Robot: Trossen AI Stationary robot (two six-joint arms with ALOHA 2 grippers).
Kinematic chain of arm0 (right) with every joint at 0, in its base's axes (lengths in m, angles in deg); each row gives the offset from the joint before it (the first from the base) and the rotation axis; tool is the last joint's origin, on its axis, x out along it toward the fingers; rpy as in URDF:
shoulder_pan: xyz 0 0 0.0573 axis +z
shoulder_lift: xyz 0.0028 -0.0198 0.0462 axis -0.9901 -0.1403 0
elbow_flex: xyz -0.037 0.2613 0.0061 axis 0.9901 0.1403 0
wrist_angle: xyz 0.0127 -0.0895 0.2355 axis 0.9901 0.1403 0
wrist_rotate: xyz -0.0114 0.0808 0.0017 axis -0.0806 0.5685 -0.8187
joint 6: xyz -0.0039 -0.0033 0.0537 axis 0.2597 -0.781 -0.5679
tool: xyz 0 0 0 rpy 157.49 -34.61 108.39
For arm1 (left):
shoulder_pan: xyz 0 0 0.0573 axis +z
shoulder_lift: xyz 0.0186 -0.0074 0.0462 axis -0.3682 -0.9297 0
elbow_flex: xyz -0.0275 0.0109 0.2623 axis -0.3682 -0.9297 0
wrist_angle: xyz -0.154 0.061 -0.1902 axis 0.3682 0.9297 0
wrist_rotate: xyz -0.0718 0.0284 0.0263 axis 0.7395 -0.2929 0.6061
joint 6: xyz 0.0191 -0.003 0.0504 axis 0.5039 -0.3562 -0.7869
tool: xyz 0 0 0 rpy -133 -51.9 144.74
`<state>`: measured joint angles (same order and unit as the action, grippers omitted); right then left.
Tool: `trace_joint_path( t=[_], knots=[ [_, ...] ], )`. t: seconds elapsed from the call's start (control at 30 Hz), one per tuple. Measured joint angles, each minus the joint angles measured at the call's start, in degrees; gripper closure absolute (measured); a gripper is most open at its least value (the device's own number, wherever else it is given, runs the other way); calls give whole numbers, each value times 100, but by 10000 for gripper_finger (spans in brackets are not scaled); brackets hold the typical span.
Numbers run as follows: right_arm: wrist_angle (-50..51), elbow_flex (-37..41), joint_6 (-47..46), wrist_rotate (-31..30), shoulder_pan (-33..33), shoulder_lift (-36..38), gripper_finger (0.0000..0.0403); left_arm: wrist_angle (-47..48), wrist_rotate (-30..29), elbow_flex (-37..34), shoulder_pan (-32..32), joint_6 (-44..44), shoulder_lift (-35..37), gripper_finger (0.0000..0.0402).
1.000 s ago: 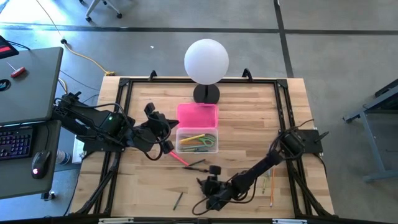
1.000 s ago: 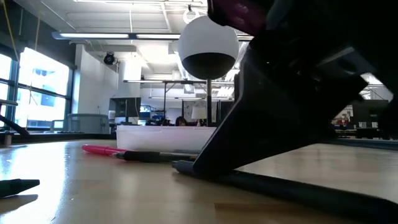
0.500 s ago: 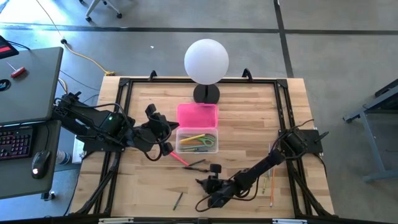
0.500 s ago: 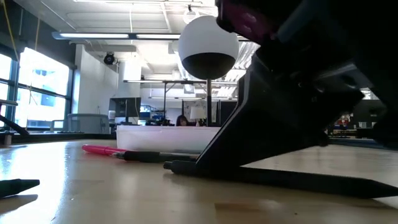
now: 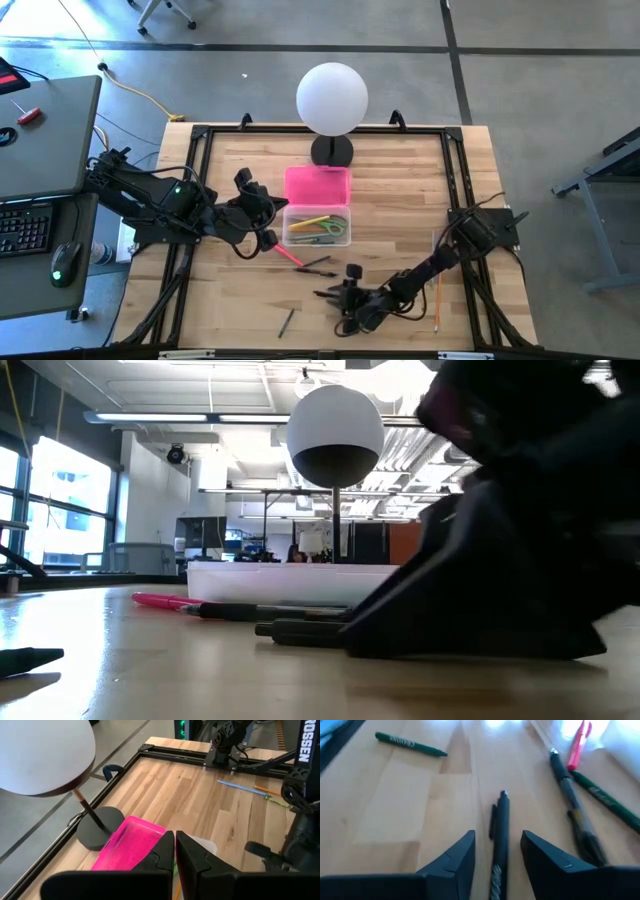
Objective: Pick & place school supplies into a supply box
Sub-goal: Put the bottom black pen into the pink supply box
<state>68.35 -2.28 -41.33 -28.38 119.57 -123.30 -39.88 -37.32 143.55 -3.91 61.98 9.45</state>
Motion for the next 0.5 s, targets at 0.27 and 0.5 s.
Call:
trace_joint_path(
  t=[0.27, 0.5],
  knots=[
    [-823, 660, -444, 209, 25, -59, 281, -1, 4, 0, 0, 4, 0, 355],
    [-1889, 759, 446, -161, 89, -438, 316, -9, -8, 0, 0, 4, 0, 355]
  ],
)
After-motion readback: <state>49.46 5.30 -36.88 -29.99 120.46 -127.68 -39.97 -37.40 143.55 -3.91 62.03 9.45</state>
